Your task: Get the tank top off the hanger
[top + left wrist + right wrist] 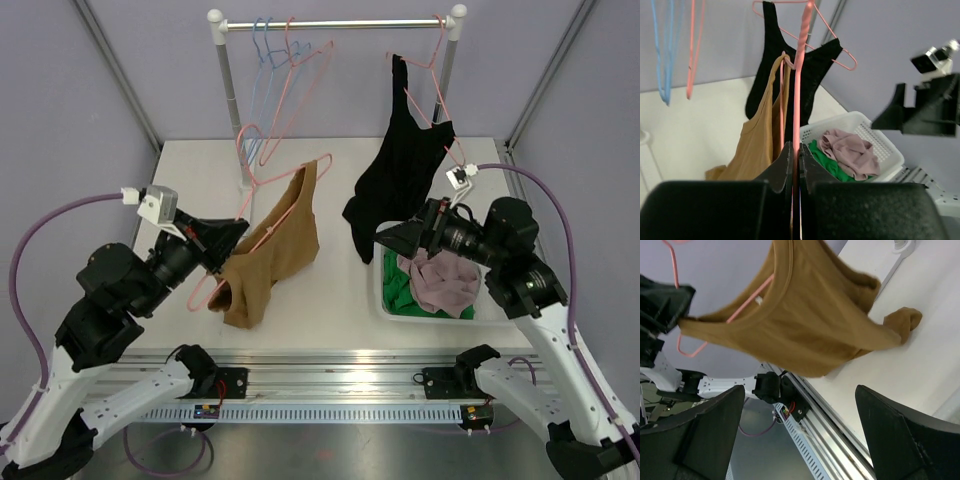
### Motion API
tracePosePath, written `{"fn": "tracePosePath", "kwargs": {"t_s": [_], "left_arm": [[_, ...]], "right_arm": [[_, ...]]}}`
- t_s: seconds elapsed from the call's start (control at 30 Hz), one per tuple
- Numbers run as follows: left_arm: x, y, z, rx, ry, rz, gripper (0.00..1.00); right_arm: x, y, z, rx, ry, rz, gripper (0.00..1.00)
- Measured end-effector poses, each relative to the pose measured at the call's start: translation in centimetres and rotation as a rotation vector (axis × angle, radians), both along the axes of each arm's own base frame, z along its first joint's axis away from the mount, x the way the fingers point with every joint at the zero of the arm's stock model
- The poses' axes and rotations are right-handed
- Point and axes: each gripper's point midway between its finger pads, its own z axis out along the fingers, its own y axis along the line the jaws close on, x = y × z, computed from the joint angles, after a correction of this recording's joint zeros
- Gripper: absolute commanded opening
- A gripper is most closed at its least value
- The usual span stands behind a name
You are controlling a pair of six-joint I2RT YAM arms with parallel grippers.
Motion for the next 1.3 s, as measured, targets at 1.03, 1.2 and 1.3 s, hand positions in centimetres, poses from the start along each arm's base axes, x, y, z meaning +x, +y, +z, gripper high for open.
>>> {"fn": "tracePosePath", "kwargs": {"t_s": [1.03,1.2,1.3], "left_arm": [[-4.0,-0.6,-11.2,-0.240,0.289,-0.117,0.00],[-4.3,-0.2,-11.5,-0.235,0.292,-0.109,0.00],[-4.3,0.0,-12.1,-0.211,0.303,-0.097,0.00]], "right_arm": [[9.2,11.6,-9.5,-0.421,-0.076,-0.121,0.16],[10.4,10.6,-10.2,-0.471,-0.083,-0.197,0.00],[11.2,9.5,-10.7,-0.521,-0.091,-0.261,0.00]]}}
